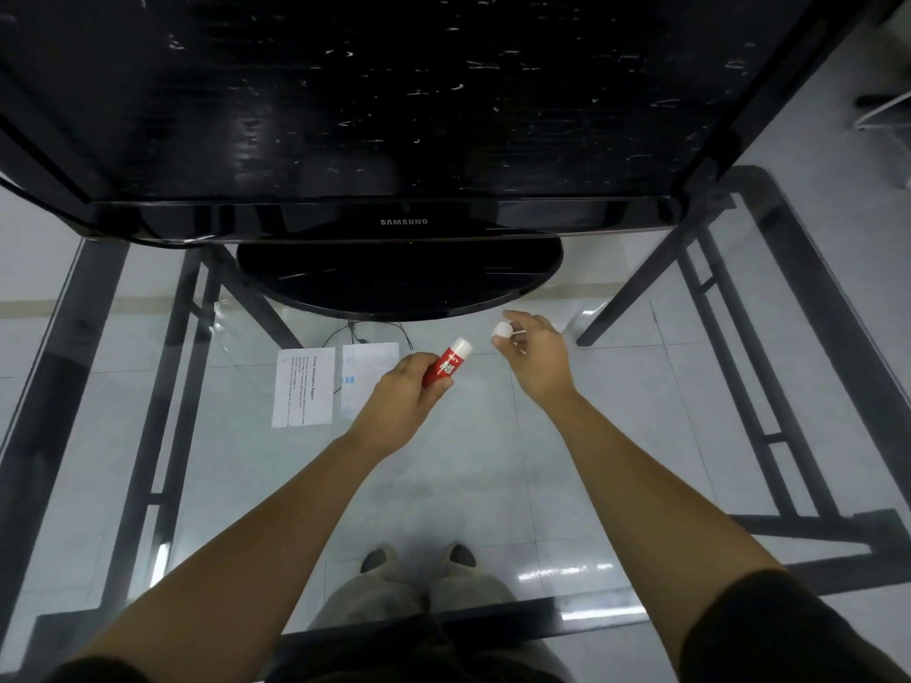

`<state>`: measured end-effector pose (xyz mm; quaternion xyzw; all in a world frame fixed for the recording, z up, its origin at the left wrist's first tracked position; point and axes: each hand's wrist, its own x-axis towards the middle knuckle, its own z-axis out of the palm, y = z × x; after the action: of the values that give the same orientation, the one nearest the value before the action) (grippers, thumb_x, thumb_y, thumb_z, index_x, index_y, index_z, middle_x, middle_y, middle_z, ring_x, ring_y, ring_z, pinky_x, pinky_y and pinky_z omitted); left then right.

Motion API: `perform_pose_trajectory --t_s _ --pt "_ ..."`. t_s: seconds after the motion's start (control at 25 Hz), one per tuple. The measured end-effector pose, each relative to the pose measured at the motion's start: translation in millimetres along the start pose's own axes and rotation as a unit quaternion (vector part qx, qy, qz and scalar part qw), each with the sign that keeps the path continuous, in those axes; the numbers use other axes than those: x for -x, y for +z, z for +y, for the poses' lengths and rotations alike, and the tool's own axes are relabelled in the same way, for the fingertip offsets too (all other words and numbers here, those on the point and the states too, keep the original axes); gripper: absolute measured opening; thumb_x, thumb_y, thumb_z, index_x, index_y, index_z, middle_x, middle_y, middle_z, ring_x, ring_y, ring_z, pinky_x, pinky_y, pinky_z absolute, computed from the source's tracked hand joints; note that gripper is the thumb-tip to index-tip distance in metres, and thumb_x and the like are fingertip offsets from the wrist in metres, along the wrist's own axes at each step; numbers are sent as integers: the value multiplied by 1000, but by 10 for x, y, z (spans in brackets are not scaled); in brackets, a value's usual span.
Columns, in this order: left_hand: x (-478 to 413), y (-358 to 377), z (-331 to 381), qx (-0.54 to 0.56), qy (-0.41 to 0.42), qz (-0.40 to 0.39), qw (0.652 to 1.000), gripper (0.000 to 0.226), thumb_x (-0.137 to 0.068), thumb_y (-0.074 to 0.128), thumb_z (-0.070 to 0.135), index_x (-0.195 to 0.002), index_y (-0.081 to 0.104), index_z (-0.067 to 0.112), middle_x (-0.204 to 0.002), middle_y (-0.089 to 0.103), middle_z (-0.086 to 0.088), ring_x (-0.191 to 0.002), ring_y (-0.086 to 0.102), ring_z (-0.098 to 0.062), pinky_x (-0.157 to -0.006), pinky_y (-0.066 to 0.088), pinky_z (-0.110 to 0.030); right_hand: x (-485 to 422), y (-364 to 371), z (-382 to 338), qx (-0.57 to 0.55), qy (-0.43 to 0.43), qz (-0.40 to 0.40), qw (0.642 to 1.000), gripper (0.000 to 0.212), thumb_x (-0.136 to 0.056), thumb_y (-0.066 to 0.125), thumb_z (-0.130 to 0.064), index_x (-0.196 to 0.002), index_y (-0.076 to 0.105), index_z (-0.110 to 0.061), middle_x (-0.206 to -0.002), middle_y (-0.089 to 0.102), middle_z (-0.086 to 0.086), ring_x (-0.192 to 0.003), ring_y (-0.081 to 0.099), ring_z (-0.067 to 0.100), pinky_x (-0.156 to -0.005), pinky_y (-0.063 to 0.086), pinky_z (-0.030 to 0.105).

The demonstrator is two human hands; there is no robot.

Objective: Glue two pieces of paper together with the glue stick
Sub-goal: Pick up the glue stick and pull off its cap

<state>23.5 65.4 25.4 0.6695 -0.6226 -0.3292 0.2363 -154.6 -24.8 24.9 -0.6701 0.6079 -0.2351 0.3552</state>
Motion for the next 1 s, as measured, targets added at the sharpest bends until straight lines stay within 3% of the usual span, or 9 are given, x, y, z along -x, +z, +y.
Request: perform_pose_trajectory --t_s 0.12,0.4,0.64,0.8,0.92,1.0 --pt "0 -81 25 3 -2 13 1000 37 -92 49 35 -121 49 11 -109 58 -7 -88 51 -12 -76 38 -22 -92 115 107 41 4 -14 999 36 -87 63 -16 -121 54 -7 -117 58 13 -102 60 25 -84 46 25" --pt "88 -182 -46 6 -20 19 1000 40 -92 49 36 -124 47 12 -117 58 -8 -93 50 -11 -82 38 -23 -213 267 188 72 17 -29 997 33 -87 62 -14 -120 55 -9 -120 57 13 -104 59 26 -86 46 28" --pt "122 -209 -65 11 -16 29 999 41 -91 49 37 -125 47 14 -117 58 -7 -93 50 -10 -81 38 -23 -205 204 182 84 13 -46 995 56 -83 68 -17 -133 43 -10 -133 45 13 -112 55 26 -97 46 36" --pt "131 -237 -46 28 -25 60 997 42 -91 49 39 -125 49 14 -113 58 -3 -89 53 -11 -78 39 -24 -20 86 38 22 12 -4 1000 50 -85 66 -29 -129 49 -13 -125 47 10 -96 55 18 -83 47 25" --pt "141 -237 25 89 -23 89 992 40 -92 50 37 -123 52 13 -107 61 -5 -88 59 -17 -75 48 -25 139 -22 -197 -11 -13 33 999 28 -89 59 -30 -110 65 -12 -105 59 8 -86 59 18 -71 43 10" --pt "176 -241 81 147 -28 99 984 39 -92 51 33 -124 54 12 -104 62 -7 -87 61 -18 -72 52 -18 290 -85 -366 -46 -10 13 999 25 -91 56 -31 -97 69 -11 -97 64 6 -84 61 17 -70 45 10"
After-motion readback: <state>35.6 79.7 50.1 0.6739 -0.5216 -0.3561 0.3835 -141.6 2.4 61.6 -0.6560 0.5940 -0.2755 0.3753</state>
